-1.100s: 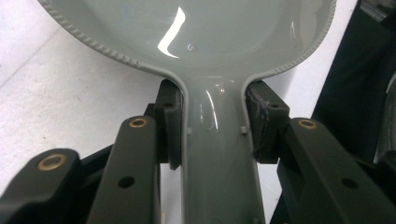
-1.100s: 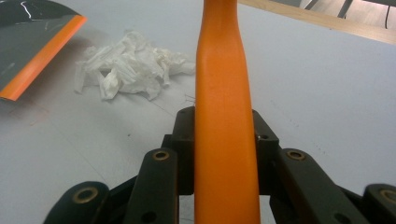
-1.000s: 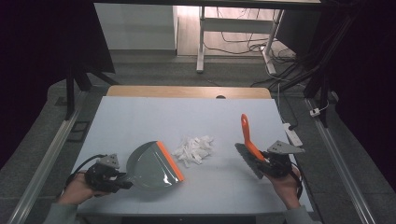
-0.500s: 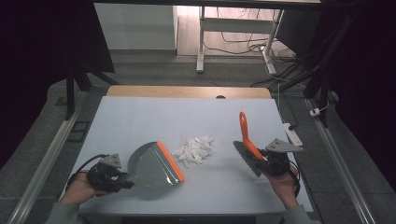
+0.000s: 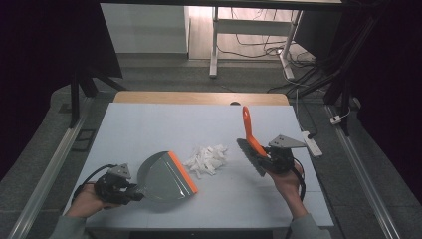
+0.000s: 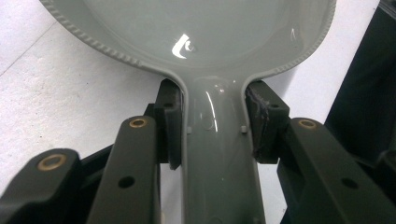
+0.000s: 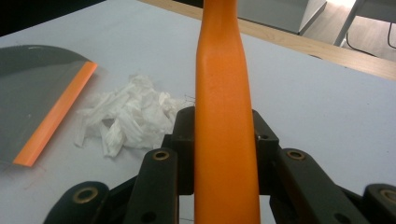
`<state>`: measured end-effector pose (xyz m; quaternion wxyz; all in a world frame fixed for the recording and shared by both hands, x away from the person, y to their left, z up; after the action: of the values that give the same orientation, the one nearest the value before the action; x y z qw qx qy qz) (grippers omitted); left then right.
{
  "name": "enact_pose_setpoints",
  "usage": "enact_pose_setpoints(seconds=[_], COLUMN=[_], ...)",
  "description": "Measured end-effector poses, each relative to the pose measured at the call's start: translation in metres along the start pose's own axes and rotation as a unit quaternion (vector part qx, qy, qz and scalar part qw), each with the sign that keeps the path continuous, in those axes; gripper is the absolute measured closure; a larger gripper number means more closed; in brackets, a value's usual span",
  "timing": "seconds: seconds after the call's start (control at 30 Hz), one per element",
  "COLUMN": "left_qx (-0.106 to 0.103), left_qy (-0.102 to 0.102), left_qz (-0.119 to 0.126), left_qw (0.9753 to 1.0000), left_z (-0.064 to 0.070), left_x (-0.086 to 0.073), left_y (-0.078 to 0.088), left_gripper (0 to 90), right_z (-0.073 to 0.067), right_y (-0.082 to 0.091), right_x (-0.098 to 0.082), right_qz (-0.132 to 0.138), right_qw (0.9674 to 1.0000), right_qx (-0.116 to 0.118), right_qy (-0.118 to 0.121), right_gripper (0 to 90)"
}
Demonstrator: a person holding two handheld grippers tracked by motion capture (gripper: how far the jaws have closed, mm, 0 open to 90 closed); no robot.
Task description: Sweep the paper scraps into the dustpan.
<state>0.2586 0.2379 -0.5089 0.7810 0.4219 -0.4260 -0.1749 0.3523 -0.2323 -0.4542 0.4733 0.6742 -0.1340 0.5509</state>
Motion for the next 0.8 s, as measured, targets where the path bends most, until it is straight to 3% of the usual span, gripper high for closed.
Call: enact_pose_setpoints(seconds=[0.3, 0.8], left_qx=[-0.002, -0.004], left_qy=[-0.001, -0.002], left_qz=[0.003, -0.003], left_qw=[1.0, 1.0], left_z=[0.001, 0.0], left_x=[0.001, 0.002], left_y=[-0.001, -0.002], left_gripper=[61.5, 61.5], right_z=[-0.002, -0.008], right_y=[-0.018, -0.066], right_x=[0.012, 0.023], right_qz=[-0.006, -0.036], right_qw=[1.0, 0.9993], right_qx=[-0.004, 0.001], right_qy=[0.0, 0.015], right_gripper=[70.2, 70.2])
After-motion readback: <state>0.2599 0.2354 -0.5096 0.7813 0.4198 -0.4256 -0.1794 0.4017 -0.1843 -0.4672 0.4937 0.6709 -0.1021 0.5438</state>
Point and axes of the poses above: each handheld gripper's, and its own axes: y roughly backward along the jaws, x roughly out of its top, z roughly to its right, the point moved 1 cm from there along -y, roughly forward along the jaws, and after that the axes turned 6 degrees about -x, right-handed, at the moved point
